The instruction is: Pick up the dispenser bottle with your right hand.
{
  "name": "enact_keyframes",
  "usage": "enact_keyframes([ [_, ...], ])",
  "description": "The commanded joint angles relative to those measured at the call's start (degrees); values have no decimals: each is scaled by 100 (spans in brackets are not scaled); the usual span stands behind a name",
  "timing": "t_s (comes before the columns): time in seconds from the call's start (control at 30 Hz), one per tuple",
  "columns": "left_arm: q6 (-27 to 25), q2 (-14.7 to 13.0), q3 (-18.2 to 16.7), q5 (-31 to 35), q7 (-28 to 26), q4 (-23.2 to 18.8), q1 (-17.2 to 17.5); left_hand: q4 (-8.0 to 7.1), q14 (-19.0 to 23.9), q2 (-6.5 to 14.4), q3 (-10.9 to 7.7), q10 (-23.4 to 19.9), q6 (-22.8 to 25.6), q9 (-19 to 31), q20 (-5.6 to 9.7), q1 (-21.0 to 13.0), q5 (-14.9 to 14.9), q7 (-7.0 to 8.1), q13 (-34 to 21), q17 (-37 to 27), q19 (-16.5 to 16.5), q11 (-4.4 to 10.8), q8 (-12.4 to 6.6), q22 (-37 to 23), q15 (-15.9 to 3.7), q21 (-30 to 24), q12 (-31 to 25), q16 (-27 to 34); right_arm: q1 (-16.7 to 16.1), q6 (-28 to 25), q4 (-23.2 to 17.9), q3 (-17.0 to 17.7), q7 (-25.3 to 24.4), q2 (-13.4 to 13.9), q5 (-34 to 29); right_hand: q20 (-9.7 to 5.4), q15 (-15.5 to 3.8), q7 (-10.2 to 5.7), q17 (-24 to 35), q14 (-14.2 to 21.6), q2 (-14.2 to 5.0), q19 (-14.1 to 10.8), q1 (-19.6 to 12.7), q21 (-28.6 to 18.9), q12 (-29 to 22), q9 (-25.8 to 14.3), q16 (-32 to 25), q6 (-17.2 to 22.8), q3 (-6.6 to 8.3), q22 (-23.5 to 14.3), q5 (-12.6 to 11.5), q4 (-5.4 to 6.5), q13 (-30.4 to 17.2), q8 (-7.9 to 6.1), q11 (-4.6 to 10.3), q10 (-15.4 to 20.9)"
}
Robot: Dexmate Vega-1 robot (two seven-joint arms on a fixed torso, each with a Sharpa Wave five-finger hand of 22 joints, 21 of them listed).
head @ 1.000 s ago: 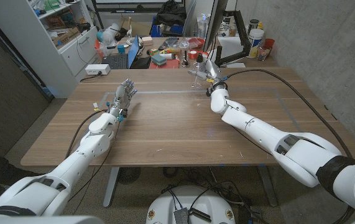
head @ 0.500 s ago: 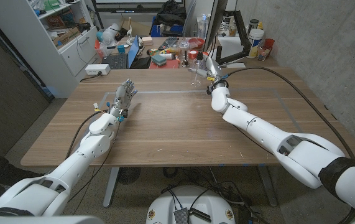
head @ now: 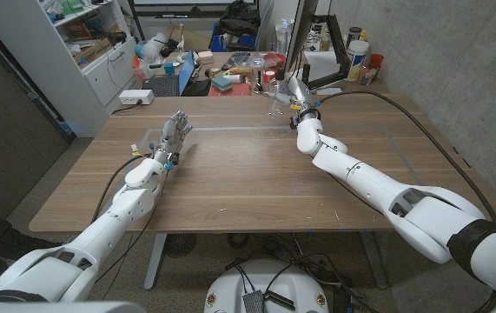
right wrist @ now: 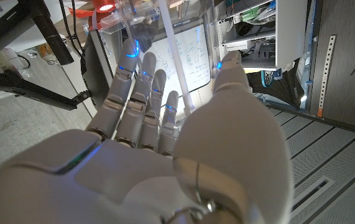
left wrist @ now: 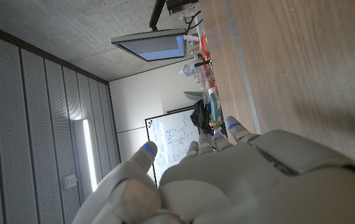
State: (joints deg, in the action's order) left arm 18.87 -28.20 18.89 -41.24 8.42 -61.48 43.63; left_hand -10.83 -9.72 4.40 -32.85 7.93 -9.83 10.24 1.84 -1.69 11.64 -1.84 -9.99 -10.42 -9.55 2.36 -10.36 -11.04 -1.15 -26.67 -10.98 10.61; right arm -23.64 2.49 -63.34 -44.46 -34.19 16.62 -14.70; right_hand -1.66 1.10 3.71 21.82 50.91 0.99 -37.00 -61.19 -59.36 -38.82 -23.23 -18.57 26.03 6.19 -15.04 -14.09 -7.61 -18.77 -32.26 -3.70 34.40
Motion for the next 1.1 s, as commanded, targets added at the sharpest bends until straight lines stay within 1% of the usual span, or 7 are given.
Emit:
enact_keyframes([
  [0.03,0,-13,-11,-12,11,20,-2,10,-316,552,33,34,-134,11,297,31,29,32,-28,-10,-346,32,-40,-19,-7,21,-28,25,22,42,-71,56,20,9,2,-1062,-1407,-678,31,866,-828,-154,-911,-65,-37,-35,4,1290,38,-25,7,-23,-23,-59,754,761],
  [0.37,20,6,-19,-37,70,106,-33,9,-312,553,36,34,-137,11,296,30,30,35,-27,-10,-343,26,-38,-19,-2,22,-28,27,66,51,-73,87,-20,-33,2,-1059,-1406,-678,61,880,-825,-116,-933,-143,-42,-87,27,1275,30,-21,16,-15,-32,-127,753,757],
  [0.67,40,21,-27,-42,108,206,-84,8,-313,554,38,29,-133,11,292,30,30,31,-27,-10,-341,28,-39,-20,-2,23,-29,26,126,130,11,79,-51,-67,-5,-1058,-1409,-678,94,902,-828,-75,-949,-222,-46,-136,46,1259,23,-13,23,-4,-32,-191,743,766],
  [0.93,54,27,-42,-51,106,224,-79,8,-311,556,39,30,-132,11,291,29,31,39,-27,-10,-340,31,-39,-20,-3,25,-28,27,191,206,102,62,-114,-110,-34,-1061,-1410,-668,119,911,-829,-43,-969,-285,-49,-175,65,1247,20,-2,27,0,-29,-242,746,777],
  [1.1,59,28,-48,-54,99,221,-74,9,-310,556,40,28,-133,11,293,28,31,34,-27,-10,-339,33,-38,-20,-7,26,-29,27,205,191,90,64,-129,-112,-44,-1063,-1411,-664,135,914,-831,-23,-991,-322,-52,-178,79,1240,22,6,28,-4,-39,-261,755,770],
])
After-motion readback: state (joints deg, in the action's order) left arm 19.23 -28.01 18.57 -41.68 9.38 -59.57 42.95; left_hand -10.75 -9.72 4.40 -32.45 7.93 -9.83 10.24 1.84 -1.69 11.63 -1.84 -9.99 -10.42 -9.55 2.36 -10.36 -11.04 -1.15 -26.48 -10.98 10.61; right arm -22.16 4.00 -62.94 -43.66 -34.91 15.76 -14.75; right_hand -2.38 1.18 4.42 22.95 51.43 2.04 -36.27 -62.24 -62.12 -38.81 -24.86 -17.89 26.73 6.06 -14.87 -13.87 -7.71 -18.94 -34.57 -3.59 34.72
